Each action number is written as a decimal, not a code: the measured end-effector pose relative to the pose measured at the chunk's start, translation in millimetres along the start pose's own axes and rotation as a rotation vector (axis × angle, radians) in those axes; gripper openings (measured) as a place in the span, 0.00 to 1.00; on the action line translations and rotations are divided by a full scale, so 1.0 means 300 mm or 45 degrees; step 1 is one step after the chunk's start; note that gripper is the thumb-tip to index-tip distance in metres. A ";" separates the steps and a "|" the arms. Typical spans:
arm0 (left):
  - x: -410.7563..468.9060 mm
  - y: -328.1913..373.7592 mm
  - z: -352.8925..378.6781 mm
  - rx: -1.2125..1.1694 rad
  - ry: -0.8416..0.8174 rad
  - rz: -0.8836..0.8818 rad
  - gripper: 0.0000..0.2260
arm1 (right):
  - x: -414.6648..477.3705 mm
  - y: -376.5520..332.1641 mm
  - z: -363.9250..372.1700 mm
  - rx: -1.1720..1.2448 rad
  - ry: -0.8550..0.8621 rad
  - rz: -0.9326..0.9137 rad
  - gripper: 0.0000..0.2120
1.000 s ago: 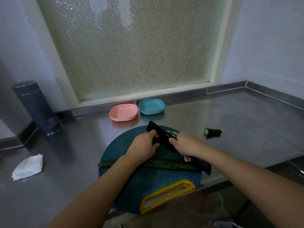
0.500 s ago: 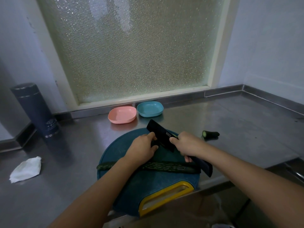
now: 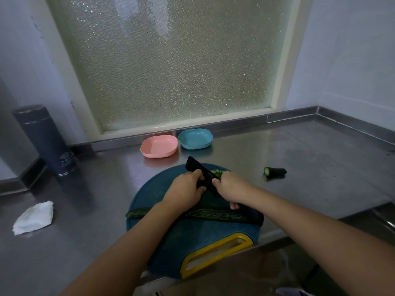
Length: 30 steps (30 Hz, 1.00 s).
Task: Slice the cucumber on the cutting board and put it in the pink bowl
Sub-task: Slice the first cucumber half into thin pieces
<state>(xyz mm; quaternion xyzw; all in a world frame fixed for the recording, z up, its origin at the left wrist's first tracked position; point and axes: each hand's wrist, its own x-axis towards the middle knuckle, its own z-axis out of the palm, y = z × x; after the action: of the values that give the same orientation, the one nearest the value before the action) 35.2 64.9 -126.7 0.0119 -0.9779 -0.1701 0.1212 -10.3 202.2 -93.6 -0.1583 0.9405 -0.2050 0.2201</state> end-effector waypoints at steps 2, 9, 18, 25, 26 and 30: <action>-0.002 -0.001 0.000 -0.008 0.001 -0.002 0.11 | 0.006 0.007 0.008 0.003 0.011 0.001 0.22; 0.000 -0.004 0.000 -0.030 0.014 -0.001 0.11 | -0.021 0.058 -0.017 0.091 0.006 -0.034 0.20; -0.001 -0.007 0.004 -0.052 0.012 -0.002 0.11 | -0.047 0.061 -0.044 0.141 0.042 -0.058 0.20; -0.002 -0.005 0.005 -0.034 0.026 0.002 0.11 | -0.039 0.053 -0.041 0.149 0.024 -0.052 0.20; -0.003 -0.005 0.005 -0.030 0.030 0.003 0.11 | -0.038 0.049 -0.040 0.151 0.025 -0.054 0.20; -0.002 -0.003 0.006 -0.017 0.033 0.007 0.11 | -0.029 0.032 -0.032 0.157 0.016 -0.047 0.19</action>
<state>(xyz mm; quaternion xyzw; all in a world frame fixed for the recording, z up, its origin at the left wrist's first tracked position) 35.4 64.5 -128.7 0.0105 -0.9751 -0.1760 0.1344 -9.6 217.1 -87.1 -0.1603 0.9244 -0.2676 0.2196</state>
